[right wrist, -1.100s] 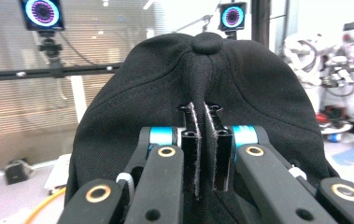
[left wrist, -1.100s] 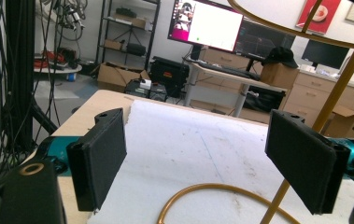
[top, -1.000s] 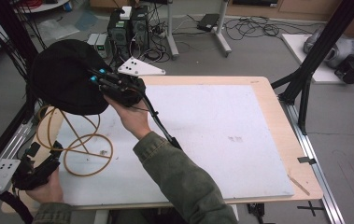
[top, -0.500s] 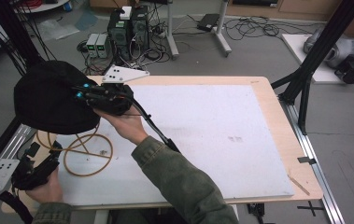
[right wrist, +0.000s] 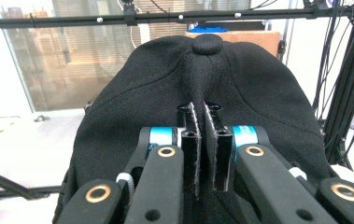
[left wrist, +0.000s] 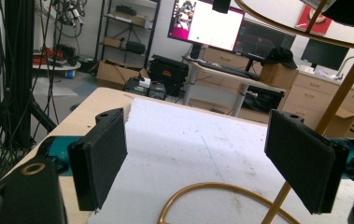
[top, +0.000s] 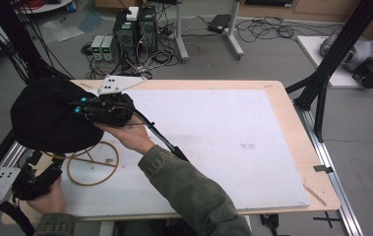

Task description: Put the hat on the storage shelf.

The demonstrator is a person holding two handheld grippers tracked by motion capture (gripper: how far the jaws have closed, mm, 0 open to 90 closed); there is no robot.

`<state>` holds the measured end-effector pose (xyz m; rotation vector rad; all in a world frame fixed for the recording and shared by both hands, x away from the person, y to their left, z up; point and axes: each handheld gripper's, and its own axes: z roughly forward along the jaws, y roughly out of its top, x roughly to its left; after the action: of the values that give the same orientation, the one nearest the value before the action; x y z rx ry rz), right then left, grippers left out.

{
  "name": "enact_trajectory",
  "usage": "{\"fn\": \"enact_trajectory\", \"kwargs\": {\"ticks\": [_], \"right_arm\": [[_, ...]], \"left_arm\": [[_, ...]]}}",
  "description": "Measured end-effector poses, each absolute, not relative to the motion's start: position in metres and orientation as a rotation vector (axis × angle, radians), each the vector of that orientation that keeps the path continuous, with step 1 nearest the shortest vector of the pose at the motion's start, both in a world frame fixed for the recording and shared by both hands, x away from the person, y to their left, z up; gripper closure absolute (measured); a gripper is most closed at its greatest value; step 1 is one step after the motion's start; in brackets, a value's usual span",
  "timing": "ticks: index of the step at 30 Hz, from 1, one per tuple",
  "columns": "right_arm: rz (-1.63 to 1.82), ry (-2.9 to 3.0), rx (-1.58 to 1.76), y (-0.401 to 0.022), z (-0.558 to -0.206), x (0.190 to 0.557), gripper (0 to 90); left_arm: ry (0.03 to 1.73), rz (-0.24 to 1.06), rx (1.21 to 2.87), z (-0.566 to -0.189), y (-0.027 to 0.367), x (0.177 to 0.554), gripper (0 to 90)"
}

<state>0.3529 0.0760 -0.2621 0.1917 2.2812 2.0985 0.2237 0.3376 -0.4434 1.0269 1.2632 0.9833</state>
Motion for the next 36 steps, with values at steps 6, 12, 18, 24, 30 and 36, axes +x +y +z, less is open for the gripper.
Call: {"fn": "enact_trajectory", "kwargs": {"ticks": [6, 12, 18, 24, 30, 36], "right_arm": [[2.04, 2.324, 0.207, 0.08, -0.265, 0.352, 86.5], [2.005, 2.338, 0.194, 0.083, -0.267, 0.351, 85.9], [2.0, 2.347, 0.204, 0.083, -0.267, 0.35, 84.1], [1.998, 2.354, 0.21, 0.084, -0.268, 0.35, 83.7], [1.979, 2.36, 0.223, 0.084, -0.269, 0.349, 77.7], [1.987, 2.394, 0.261, 0.085, -0.275, 0.353, 58.3]], "left_arm": [[1.265, 0.982, 1.028, -0.443, 0.338, 0.224, 21.1], [1.269, 0.979, 1.029, -0.444, 0.338, 0.224, 21.1], [1.269, 0.977, 1.026, -0.444, 0.338, 0.224, 21.2], [1.273, 0.976, 1.024, -0.444, 0.338, 0.223, 21.2], [1.272, 0.976, 1.024, -0.444, 0.338, 0.223, 21.2], [1.271, 0.976, 1.023, -0.444, 0.338, 0.223, 21.3]]}}
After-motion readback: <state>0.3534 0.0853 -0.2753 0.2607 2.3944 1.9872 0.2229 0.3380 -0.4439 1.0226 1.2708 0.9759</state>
